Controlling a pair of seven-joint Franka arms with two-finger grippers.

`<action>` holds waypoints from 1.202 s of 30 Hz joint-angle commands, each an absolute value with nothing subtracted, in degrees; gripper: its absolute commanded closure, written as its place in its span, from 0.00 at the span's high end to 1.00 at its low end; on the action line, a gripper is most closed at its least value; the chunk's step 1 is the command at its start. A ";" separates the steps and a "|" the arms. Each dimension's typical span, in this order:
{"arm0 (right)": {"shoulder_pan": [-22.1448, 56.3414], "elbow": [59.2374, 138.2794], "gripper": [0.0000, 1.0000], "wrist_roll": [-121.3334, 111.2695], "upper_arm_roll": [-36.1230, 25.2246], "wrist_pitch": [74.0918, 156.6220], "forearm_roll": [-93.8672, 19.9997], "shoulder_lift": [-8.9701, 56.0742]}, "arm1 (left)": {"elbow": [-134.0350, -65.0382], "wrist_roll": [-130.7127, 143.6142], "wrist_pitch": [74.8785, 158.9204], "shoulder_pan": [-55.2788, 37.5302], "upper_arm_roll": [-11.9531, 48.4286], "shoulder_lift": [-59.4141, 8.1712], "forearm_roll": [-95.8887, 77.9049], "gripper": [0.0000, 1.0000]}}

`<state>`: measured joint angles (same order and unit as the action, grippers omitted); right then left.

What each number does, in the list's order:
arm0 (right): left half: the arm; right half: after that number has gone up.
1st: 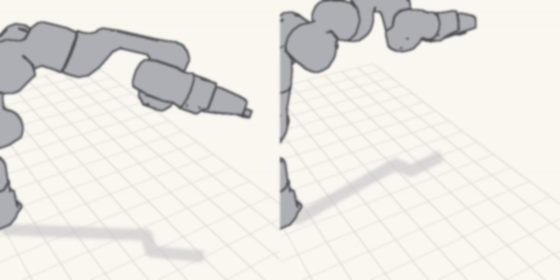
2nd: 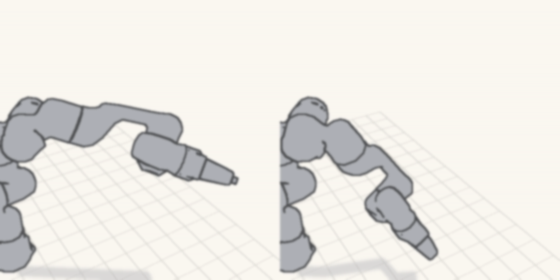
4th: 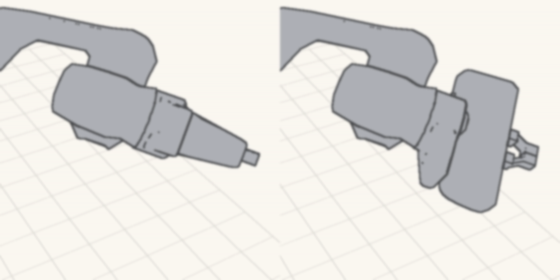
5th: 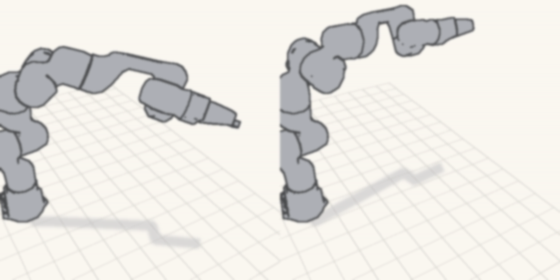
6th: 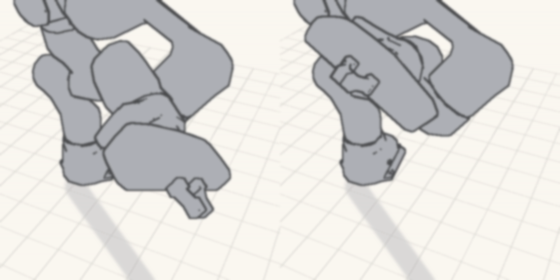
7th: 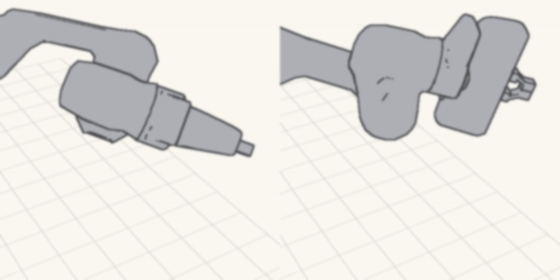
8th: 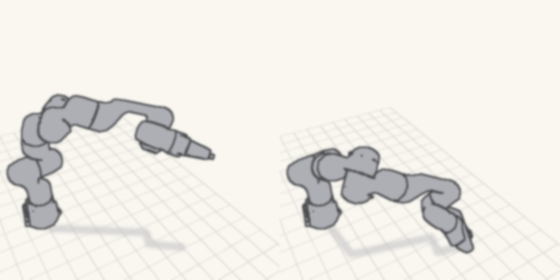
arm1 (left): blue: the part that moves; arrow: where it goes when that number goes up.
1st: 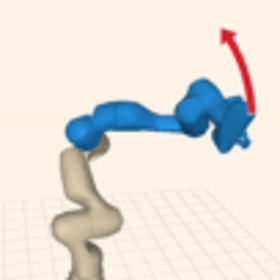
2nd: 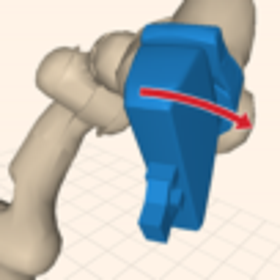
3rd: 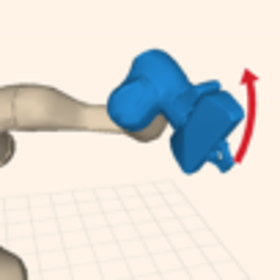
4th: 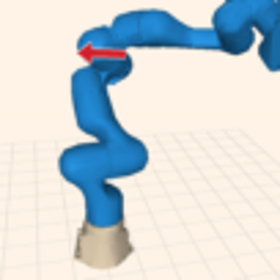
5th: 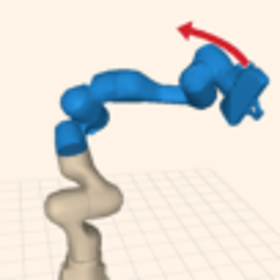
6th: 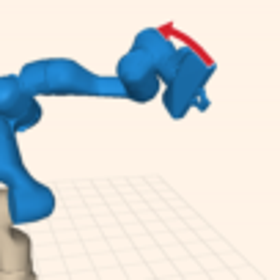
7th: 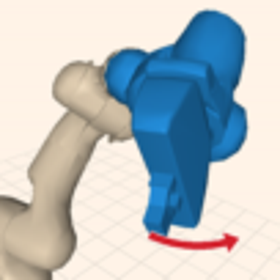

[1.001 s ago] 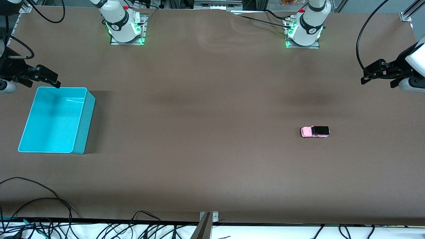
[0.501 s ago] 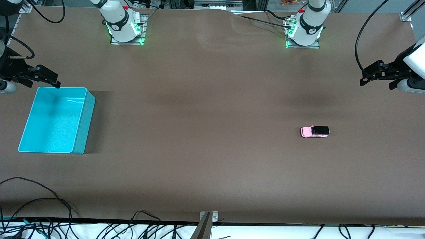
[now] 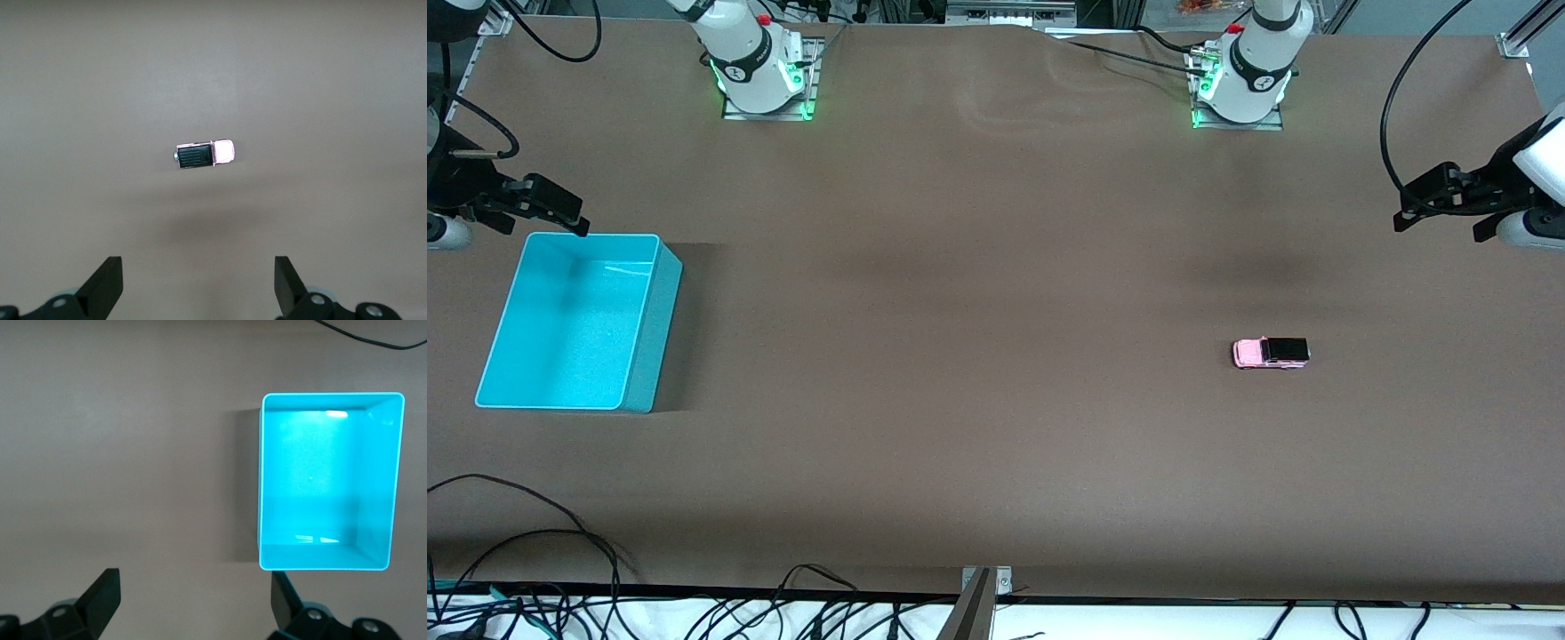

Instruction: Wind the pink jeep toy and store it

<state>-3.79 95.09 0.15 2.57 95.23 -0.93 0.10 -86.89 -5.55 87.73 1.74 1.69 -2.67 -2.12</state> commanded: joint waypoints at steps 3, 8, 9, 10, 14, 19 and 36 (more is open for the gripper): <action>-3.69 93.60 1.00 -0.09 2.55 94.48 0.00 0.79 | -84.90 -5.10 87.28 1.58 1.58 -3.78 -2.20 1.00; -3.69 93.60 1.00 -0.09 2.55 94.48 0.09 0.79 | -84.99 -5.10 87.28 1.58 1.58 -3.78 -2.20 1.00; -3.69 93.60 1.00 -0.09 2.55 94.48 0.09 0.79 | -84.99 -5.10 87.28 1.67 1.58 -3.78 -2.20 1.00; -3.69 93.60 1.00 -0.09 2.55 94.48 0.09 0.79 | -84.99 -5.10 87.28 1.67 1.58 -3.78 -2.20 1.00; -3.69 93.60 1.00 -0.09 2.55 94.48 0.09 0.79 | -84.99 -5.01 87.28 1.58 1.50 -4.04 -2.20 1.00; -3.69 93.60 1.00 -0.09 2.55 94.48 0.09 0.79 | -84.90 -5.01 87.28 1.93 1.49 -4.66 -2.55 1.00; -3.69 93.60 1.00 -0.09 2.55 94.48 0.00 0.79 | -84.73 -5.80 87.10 2.02 1.58 -5.19 -2.64 1.00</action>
<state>-3.79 95.09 0.15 2.57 95.23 -0.79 0.27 -86.69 -5.54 87.73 2.21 1.43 -4.28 -2.12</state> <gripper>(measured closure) 0.000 0.000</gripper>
